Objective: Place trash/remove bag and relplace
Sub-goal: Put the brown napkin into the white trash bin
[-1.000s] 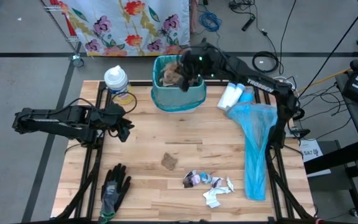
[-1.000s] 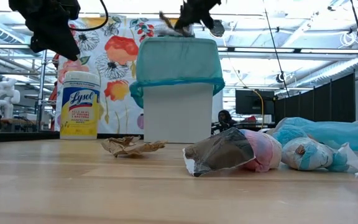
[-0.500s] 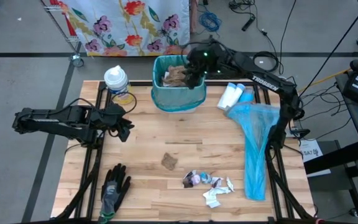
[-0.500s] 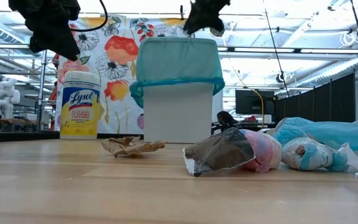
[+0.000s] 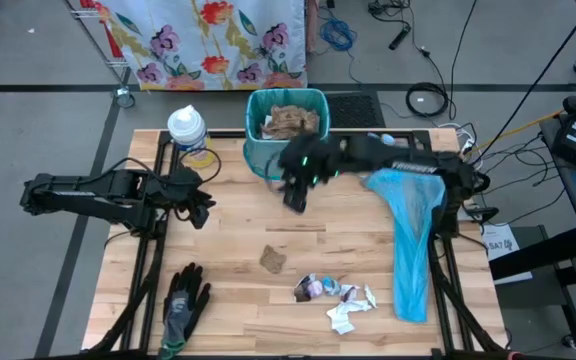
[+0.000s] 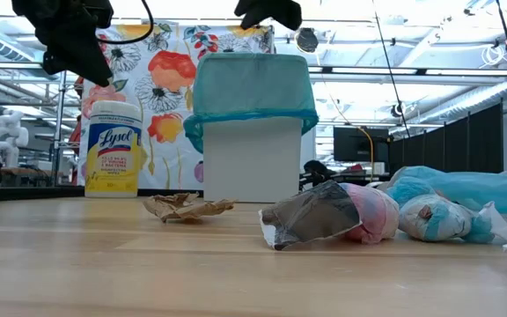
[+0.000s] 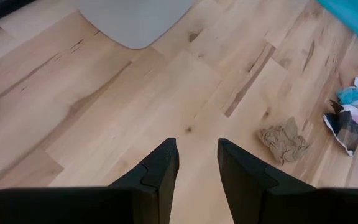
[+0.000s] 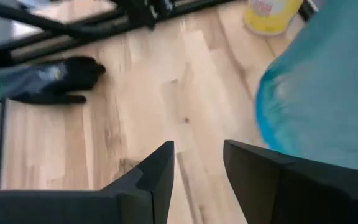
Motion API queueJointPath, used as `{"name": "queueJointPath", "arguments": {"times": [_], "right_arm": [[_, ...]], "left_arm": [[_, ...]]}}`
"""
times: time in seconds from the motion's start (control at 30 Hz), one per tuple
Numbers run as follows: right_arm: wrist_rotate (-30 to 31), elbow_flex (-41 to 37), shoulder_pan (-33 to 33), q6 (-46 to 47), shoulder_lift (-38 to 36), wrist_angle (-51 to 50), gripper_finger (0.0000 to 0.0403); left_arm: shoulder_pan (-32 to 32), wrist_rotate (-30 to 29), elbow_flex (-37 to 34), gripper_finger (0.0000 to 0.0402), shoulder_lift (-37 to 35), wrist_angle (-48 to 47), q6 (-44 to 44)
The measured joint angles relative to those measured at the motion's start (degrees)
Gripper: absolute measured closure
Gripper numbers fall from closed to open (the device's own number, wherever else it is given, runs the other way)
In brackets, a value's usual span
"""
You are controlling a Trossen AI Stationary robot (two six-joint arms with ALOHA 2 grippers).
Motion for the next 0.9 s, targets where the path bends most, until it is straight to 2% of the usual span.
{"name": "queueJointPath", "arguments": {"times": [0.1,0.17,0.33,0.53,0.9], "right_arm": [[5.46,0.00,4.46,2.88,3.88,-0.13,0.0270],[6.53,0.00,6.69,4.84,6.77,-0.12,0.0270],[6.34,0.00,10.20,11.81,13.83,0.09,0.0270],[2.87,0.00,12.36,18.02,22.09,0.09,0.0270],[0.83,0.14,13.74,21.11,31.79,2.07,0.0271]], "left_arm": [[0.00,1.02,0.00,0.0284,0.00,-0.05,1.59],[-0.02,1.86,0.00,0.0284,0.00,-0.07,2.51],[-0.09,2.98,0.00,0.0284,0.00,-0.07,2.87],[-0.11,4.72,0.00,0.0284,0.00,-0.09,2.79],[-0.15,6.00,0.00,0.0284,0.00,-0.07,2.39]]}}
